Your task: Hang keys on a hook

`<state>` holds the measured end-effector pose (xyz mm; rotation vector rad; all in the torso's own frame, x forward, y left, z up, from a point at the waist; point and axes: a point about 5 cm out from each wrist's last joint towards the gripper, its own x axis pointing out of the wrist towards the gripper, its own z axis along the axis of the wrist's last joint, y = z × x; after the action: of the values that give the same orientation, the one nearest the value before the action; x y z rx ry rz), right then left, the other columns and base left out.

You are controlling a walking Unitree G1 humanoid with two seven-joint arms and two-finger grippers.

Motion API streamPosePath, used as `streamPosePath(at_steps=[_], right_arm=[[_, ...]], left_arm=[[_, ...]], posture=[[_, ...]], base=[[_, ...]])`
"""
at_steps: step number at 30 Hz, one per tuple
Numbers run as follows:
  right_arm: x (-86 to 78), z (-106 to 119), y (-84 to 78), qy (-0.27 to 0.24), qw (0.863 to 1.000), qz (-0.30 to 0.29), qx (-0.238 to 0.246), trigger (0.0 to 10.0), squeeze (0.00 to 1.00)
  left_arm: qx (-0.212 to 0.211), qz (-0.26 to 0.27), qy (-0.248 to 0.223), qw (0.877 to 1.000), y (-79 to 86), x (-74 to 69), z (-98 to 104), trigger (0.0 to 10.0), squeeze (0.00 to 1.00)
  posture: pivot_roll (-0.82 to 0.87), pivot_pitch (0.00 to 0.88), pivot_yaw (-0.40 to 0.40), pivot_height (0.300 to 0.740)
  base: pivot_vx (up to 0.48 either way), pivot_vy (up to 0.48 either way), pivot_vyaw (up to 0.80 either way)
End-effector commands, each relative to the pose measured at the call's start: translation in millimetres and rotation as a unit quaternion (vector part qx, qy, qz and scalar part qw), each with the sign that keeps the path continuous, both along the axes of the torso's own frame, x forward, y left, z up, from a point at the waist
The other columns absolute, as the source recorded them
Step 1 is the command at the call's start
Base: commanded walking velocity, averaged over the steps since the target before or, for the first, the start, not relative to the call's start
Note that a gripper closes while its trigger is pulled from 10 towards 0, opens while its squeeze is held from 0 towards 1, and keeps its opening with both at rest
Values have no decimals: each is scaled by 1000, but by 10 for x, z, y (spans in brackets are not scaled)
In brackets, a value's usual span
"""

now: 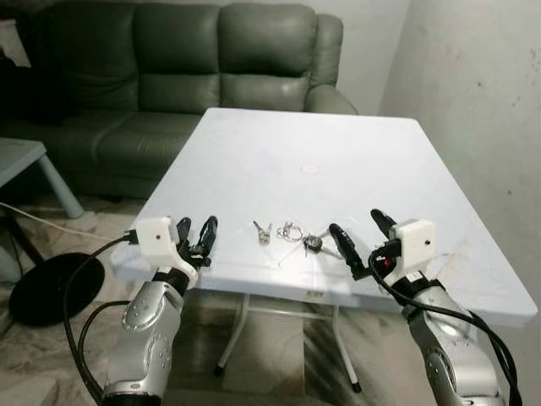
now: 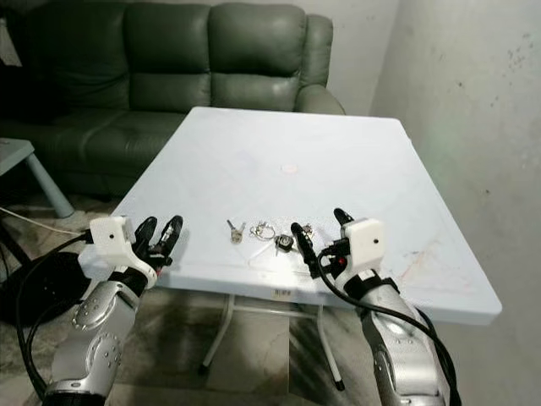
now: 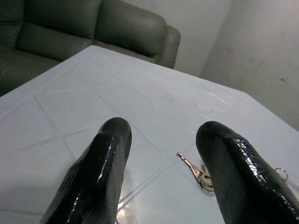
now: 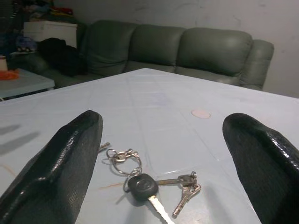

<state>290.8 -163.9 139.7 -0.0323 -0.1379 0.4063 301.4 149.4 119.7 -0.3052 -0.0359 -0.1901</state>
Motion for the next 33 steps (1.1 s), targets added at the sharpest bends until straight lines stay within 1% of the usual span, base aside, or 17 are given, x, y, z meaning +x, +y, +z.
streamPosePath(at_steps=[1, 8, 25, 33], right_arm=[[28, 32, 24, -2, 1000, 8, -3, 10000, 0], [1, 8, 85, 0, 1000, 16, -1, 10000, 0], [-30, 8, 41, 0, 1000, 8, -5, 10000, 0], [-37, 6, 57, 1, 1000, 10, -5, 10000, 0]], left_arm=[[0, 1, -6, 1000, 7, -1, 38, 10000, 0], [-1, 5, -4, 1000, 32, -4, 36, 10000, 0], [-1, 3, -4, 1000, 25, 19, 50, 10000, 0], [-2, 6, -4, 1000, 26, 17, 50, 10000, 0]], posture=[[141, 0, -19, 740], [141, 0, -21, 740], [129, 0, -20, 740], [132, 0, -25, 740]], base=[[0, 0, 0], [0, 368, 0], [0, 407, 0], [0, 394, 0]])
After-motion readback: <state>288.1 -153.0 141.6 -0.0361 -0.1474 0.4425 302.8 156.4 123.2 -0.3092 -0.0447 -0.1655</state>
